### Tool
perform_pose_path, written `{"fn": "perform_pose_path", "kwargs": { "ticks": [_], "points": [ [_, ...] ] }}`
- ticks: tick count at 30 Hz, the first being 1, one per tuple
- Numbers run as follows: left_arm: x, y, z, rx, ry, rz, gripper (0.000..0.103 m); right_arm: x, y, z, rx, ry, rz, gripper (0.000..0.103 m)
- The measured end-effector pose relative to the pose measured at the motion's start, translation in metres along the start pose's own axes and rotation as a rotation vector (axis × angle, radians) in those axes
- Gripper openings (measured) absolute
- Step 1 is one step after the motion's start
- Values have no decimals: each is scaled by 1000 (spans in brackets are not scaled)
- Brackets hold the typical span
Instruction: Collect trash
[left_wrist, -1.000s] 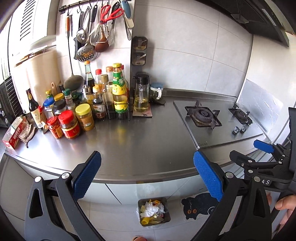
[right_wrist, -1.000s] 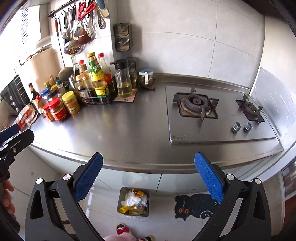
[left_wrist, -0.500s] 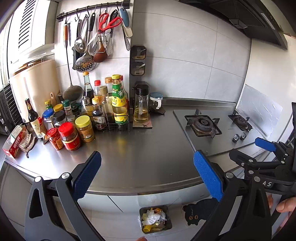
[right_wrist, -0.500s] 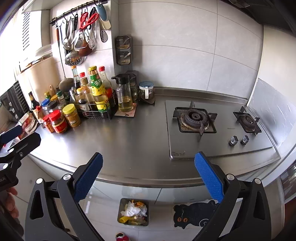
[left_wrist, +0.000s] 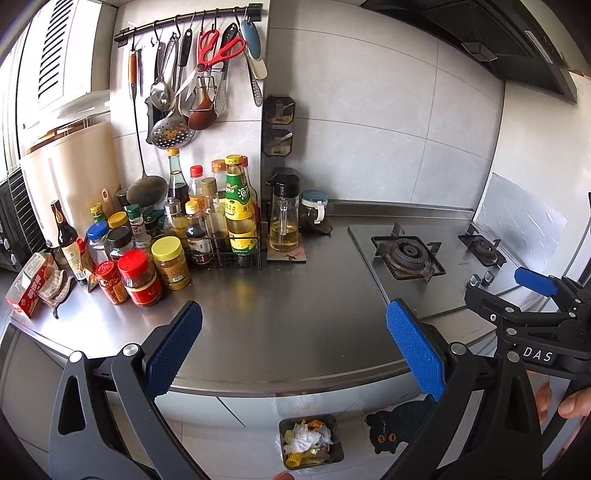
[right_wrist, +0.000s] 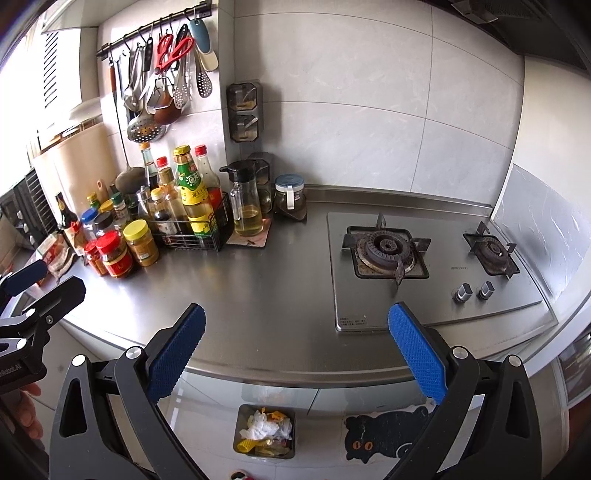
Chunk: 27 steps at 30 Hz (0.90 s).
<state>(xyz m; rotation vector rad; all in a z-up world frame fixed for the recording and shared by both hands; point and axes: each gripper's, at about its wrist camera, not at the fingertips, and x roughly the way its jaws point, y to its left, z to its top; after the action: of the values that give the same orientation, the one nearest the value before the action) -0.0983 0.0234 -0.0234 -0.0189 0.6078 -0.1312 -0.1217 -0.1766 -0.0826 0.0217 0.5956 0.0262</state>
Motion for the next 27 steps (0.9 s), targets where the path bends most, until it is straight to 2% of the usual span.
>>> {"fn": "perform_pose_path", "kwargs": {
  "ticks": [27],
  "points": [
    [1, 6, 4, -4, -2, 10, 95, 1, 3, 4, -11, 4, -19, 100]
  ]
}}
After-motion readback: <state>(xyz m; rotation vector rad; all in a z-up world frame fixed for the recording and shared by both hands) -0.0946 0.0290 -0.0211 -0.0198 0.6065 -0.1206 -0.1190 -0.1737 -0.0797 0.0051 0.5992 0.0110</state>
